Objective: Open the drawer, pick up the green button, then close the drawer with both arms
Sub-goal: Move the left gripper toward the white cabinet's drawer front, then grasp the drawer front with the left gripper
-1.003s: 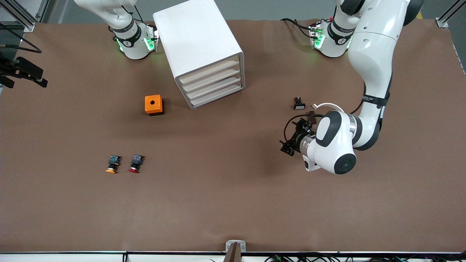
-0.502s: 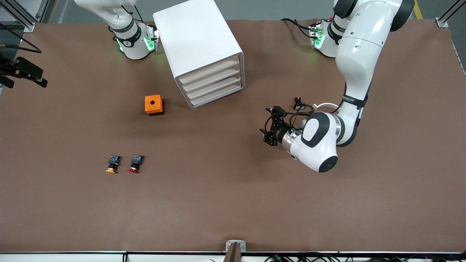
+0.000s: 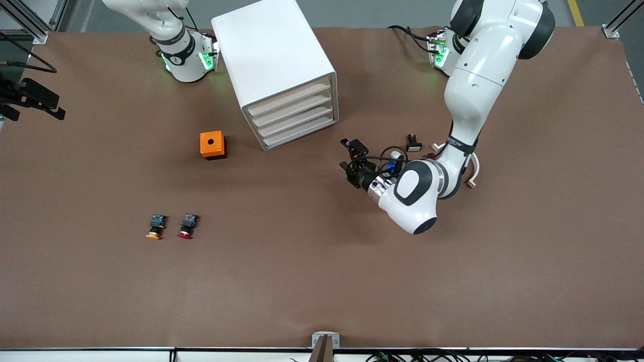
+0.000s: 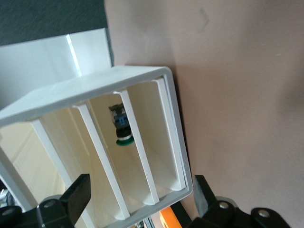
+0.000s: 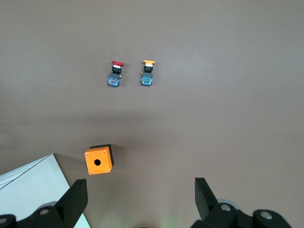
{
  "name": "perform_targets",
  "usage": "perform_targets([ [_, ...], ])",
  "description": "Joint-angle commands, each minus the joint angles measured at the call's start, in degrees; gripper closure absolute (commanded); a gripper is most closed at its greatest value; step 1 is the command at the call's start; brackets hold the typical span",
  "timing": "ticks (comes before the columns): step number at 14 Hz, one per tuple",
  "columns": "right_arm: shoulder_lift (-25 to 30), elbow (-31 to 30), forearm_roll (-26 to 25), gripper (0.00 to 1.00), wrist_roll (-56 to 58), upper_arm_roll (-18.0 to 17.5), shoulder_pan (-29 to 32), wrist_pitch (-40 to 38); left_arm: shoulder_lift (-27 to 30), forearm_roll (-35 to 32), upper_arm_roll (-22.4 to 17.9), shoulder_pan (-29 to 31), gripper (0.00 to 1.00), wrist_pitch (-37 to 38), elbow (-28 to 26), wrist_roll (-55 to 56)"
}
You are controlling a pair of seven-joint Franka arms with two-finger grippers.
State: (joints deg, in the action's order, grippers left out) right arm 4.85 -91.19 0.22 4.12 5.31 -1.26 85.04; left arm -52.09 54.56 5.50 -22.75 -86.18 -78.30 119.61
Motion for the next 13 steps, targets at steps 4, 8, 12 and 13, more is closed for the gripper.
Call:
perform_targets([
  [4, 1.2, -0.7, -0.7, 0.0, 0.2, 0.0, 0.3, -0.3, -3.6, 2.1, 2.6, 0.0, 0.3, 3.8, 1.0, 6.7],
  [8, 1.2, -0.7, -0.7, 0.0, 0.2, 0.0, 0.3, -0.5, -4.9, 2.1, 2.9, -2.4, 0.38, 4.2, 1.0, 6.9],
  [12, 1.1, -0.7, -0.7, 0.0, 0.2, 0.0, 0.3, -0.5, -6.5, 2.2, 2.9, -4.8, 0.4, 4.4, 0.9, 7.5],
  [13, 1.2, -0.7, -0.7, 0.0, 0.2, 0.0, 0.3, -0.5, -6.5, 1.8, 2.9, -6.1, 0.4, 4.5, 0.9, 7.5],
])
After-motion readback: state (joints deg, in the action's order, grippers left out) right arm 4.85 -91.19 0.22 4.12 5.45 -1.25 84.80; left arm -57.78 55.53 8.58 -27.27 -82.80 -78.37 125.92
